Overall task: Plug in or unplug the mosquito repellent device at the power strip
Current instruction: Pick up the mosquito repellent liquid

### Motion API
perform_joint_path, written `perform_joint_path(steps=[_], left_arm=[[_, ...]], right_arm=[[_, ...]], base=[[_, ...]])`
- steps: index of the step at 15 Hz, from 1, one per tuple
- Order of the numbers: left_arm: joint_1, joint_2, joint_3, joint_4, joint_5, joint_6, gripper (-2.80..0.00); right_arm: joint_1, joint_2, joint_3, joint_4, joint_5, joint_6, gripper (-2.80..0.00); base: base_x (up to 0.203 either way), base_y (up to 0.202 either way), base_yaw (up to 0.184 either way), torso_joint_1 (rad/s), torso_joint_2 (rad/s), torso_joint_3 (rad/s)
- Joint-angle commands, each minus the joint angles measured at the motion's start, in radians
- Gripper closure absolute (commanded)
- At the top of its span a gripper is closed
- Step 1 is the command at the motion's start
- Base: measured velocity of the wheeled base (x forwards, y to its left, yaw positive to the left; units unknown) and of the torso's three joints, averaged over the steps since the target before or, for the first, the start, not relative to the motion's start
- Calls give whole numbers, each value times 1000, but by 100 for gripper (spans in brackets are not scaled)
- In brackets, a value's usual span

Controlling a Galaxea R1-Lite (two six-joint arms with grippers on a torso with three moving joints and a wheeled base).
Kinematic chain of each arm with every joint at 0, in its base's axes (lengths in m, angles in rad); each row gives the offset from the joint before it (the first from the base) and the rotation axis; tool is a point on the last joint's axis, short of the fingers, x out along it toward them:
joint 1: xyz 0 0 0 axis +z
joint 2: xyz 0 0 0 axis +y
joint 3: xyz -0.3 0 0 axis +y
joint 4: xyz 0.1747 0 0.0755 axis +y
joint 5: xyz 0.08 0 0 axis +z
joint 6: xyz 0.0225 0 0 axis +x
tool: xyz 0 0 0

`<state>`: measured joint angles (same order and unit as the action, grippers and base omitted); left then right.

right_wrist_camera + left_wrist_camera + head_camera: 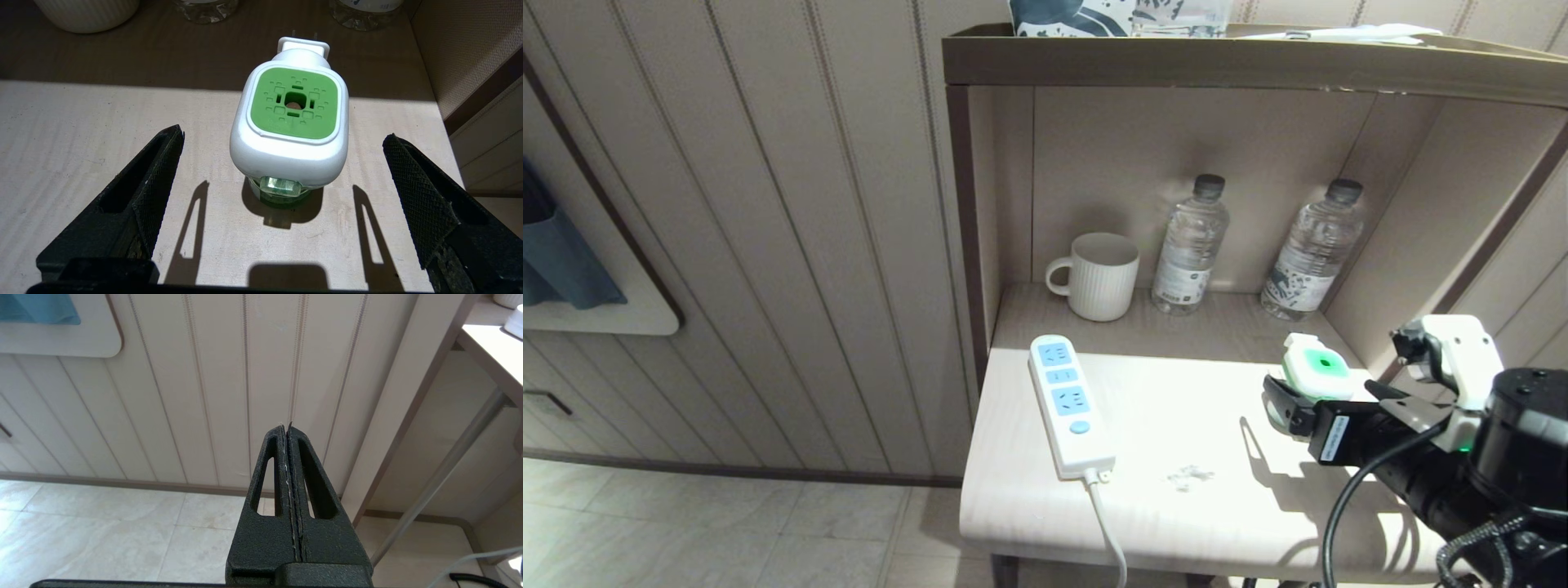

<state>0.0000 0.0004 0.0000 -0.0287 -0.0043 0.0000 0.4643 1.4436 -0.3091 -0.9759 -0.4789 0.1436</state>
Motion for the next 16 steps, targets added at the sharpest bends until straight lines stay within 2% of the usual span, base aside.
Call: perform_joint_path(steps=[1,9,16], left_arm=[[0,0,0,0,0,0,0],[0,0,0,0,0,-2,0],[0,0,0,0,0,0,0]], right_arm=[[2,29,2,-19,-3,1,-280],[-14,126,-10,-143,-4,-10,-280],[-73,141,-37,-145,3,-15,-280]], base=[[0,0,0,0,0,0],[0,0,0,0,0,0],[0,0,0,0,0,0]])
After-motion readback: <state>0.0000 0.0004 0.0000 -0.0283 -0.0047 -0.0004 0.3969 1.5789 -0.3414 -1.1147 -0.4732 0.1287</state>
